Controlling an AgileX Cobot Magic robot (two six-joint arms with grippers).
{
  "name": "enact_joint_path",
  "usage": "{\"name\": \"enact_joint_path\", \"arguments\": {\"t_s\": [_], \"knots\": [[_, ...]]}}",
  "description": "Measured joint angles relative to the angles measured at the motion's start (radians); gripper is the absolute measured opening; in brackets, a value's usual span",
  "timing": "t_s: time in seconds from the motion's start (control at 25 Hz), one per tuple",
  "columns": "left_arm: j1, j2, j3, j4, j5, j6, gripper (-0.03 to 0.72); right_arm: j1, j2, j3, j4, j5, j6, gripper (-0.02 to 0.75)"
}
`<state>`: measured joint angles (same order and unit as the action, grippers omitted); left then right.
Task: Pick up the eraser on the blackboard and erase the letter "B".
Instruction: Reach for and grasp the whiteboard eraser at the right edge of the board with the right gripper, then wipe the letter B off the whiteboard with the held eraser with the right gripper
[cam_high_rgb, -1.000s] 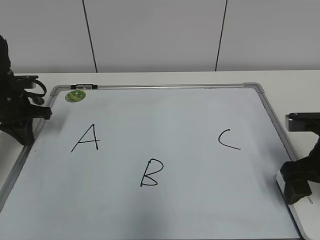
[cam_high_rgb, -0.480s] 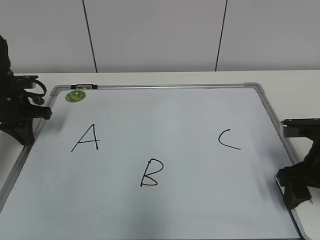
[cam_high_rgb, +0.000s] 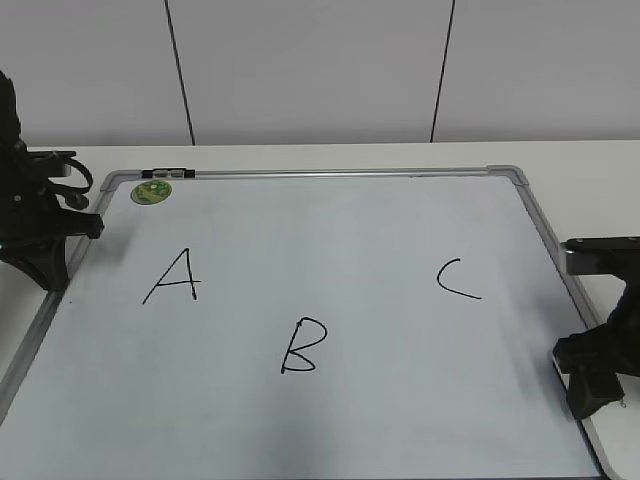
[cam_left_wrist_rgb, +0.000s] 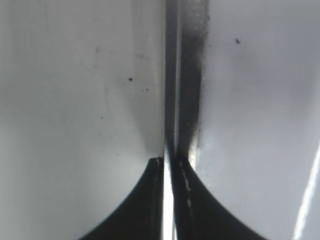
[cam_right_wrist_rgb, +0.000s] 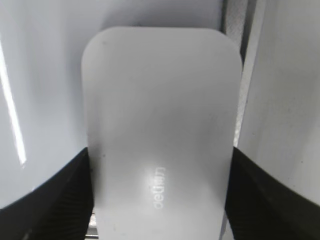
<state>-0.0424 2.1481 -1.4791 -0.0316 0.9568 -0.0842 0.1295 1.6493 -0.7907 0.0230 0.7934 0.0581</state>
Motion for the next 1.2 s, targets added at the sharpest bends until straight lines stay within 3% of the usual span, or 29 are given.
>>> {"name": "enact_joint_path", "arguments": {"t_s": [0.2,0.56,0.96,1.2], "knots": [[0.0,0.0,0.0,-0.002,0.0,0.0,0.019,0.0,0.0,-0.042,0.026,0.066,0.0,0.526],[0.0,0.0,0.0,-0.004,0.0,0.0,0.019,0.027,0.032,-0.314,0.149,0.229,-0.074,0.526],[0.0,0.0,0.0,-0.004,0.0,0.0,0.019,0.279,0.307,-0.641,0.114,0.359,-0.071,0.526],[0.0,0.0,0.0,-0.004,0.0,0.001,0.019,0.374,0.466,-0.842,0.056,0.406,-0.034,0.526]]}}
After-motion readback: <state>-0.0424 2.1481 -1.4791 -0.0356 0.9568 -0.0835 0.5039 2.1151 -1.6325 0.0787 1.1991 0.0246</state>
